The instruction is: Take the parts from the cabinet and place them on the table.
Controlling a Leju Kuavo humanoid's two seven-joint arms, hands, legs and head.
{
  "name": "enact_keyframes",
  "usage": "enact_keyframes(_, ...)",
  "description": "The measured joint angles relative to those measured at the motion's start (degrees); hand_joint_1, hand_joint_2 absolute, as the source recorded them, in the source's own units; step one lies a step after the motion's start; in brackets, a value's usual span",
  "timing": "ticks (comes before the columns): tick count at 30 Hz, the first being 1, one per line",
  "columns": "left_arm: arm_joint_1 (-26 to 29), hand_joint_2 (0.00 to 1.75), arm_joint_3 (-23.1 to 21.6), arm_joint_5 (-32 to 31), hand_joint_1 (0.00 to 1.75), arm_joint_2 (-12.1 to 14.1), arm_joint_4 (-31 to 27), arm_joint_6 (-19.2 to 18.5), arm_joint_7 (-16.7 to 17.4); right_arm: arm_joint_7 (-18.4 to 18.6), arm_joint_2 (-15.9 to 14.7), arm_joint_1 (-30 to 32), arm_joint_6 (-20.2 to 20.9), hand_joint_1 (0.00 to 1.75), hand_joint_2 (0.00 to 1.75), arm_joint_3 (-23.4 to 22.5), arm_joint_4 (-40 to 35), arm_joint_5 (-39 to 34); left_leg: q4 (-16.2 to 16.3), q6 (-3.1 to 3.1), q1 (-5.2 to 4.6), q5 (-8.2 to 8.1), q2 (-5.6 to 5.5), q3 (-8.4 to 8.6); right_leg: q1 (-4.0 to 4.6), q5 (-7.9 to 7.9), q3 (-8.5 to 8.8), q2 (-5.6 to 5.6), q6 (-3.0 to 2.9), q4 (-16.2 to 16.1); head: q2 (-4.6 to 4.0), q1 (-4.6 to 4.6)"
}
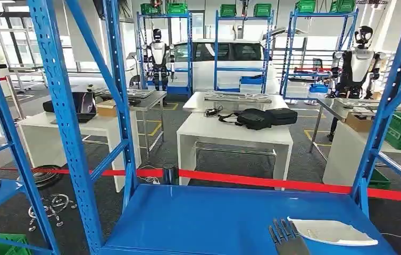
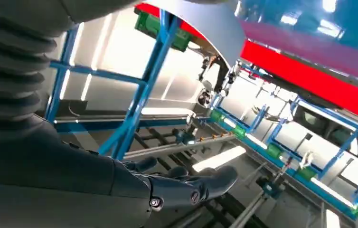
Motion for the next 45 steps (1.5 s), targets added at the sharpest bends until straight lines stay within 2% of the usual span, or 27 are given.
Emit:
enact_keyframes(5, -0.09, 0.00, 0.50, 0.04, 0.00, -0.22, 0.00, -0.52, -0.61, 1.88, 0.00, -1.13, 1.84, 0.00, 1.75, 0.11, 0.15, -0.07, 0.00, 0.68, -0.12, -0.23, -0.23, 0.10, -0.02, 0.13, 0.59, -0.26, 0.26, -0.88, -0.02, 0.11)
enact_keyframes(6, -0.09, 0.00, 0.52, 0.04, 0.00, -0.22, 0.00, -0.55, -0.66, 2.19, 0.00, -1.19, 2.36, 0.00, 1.75, 0.11, 0.20, -0.07, 0.00, 0.87, -0.15, -0.25, -0.22, 0.11, -0.03, 0.18, 0.63, -0.25, 0.54, -0.97, -0.02, 0.11)
enact_keyframes(8, -0.08, 0.00, 0.63, 0.04, 0.00, -0.22, 0.00, -0.55, -0.70, 2.38, 0.00, -1.26, 3.10, 0.00, 1.75, 0.11, 0.33, -0.09, 0.01, 0.98, -0.22, -0.22, -0.20, 0.10, -0.14, 0.26, 0.68, -0.24, 1.56, -1.14, -0.02, 0.11)
enact_keyframes(12, -0.03, 0.00, 0.70, -0.07, 0.00, -0.20, 0.00, -0.48, -0.81, 2.58, -0.02, -1.27, 3.19, 0.00, 1.75, 0.11, 0.52, -0.24, 0.02, 1.16, -0.28, -0.13, -0.19, 0.11, -0.23, 0.33, 0.62, -0.24, 2.22, -1.16, -0.02, 0.13)
enact_keyframes(28, -0.02, 0.00, 0.70, -0.11, 0.00, -0.22, 0.00, -0.63, -2.27, 2.99, -0.28, -0.77, 1.81, 0.00, 1.75, 0.11, 0.72, -0.09, 0.00, 1.14, -0.17, -0.01, -0.12, 0.18, -0.10, 0.36, 0.62, -0.21, 2.26, -1.03, -0.02, 0.13)
enact_keyframes(29, -0.02, 0.00, 0.70, -0.11, 0.00, -0.22, 0.00, -0.63, -2.38, 3.06, -0.28, -0.76, 1.62, 0.00, 0.00, 0.11, 0.72, -0.07, 0.00, 1.14, -0.17, -0.01, -0.12, 0.18, -0.10, 0.35, 0.62, -0.21, 2.26, -1.03, -0.02, 0.13)
enact_keyframes(34, 0.01, 0.00, 0.70, -0.13, 0.00, -0.22, 0.00, -0.50, -2.43, 2.99, -0.28, -0.68, 1.22, 0.00, 0.00, 0.09, 0.72, -0.07, 0.00, 1.14, -0.17, -0.01, -0.13, 0.18, -0.10, 0.35, 0.63, -0.21, 2.26, -1.03, -0.02, 0.13)
enact_keyframes(35, 0.01, 0.00, 0.70, -0.20, 0.00, -0.22, 0.02, -0.48, -2.40, 3.02, -0.28, -0.65, 1.22, 0.00, 1.75, 0.09, 0.72, -0.07, 0.00, 1.14, -0.17, -0.01, -0.13, 0.18, -0.10, 0.35, 0.63, -0.21, 2.26, -1.03, -0.02, 0.13)
enact_keyframes(37, 0.00, 0.00, 0.70, -0.41, 0.00, -0.22, 0.02, -0.44, -2.16, 3.28, -0.28, -0.61, 1.96, 0.00, 1.75, 0.09, 0.72, -0.07, 0.00, 1.14, -0.17, -0.01, -0.13, 0.18, -0.10, 0.36, 0.63, -0.21, 2.26, -1.03, -0.02, 0.11)
enact_keyframes(42, -0.01, 0.00, 0.70, -1.18, 0.00, -0.22, 0.00, -0.37, -1.64, 4.94, -0.88, -0.79, 6.69, 0.00, 1.75, 0.09, 0.85, -0.07, 0.00, 1.15, -0.18, 0.00, -0.14, 0.18, -0.11, 0.37, 0.63, -0.22, 2.27, -1.03, -0.02, 0.13)
enact_keyframes(45, -0.04, 0.00, 0.70, -1.57, 0.00, -0.22, 0.02, -0.37, -0.98, 4.46, -1.64, -1.99, 9.65, 0.00, 1.75, 0.09, 1.14, -0.07, 0.00, 1.15, -0.20, 0.00, -0.12, 0.16, -0.11, 0.37, 0.63, -0.21, 2.27, -1.02, -0.02, 0.13)
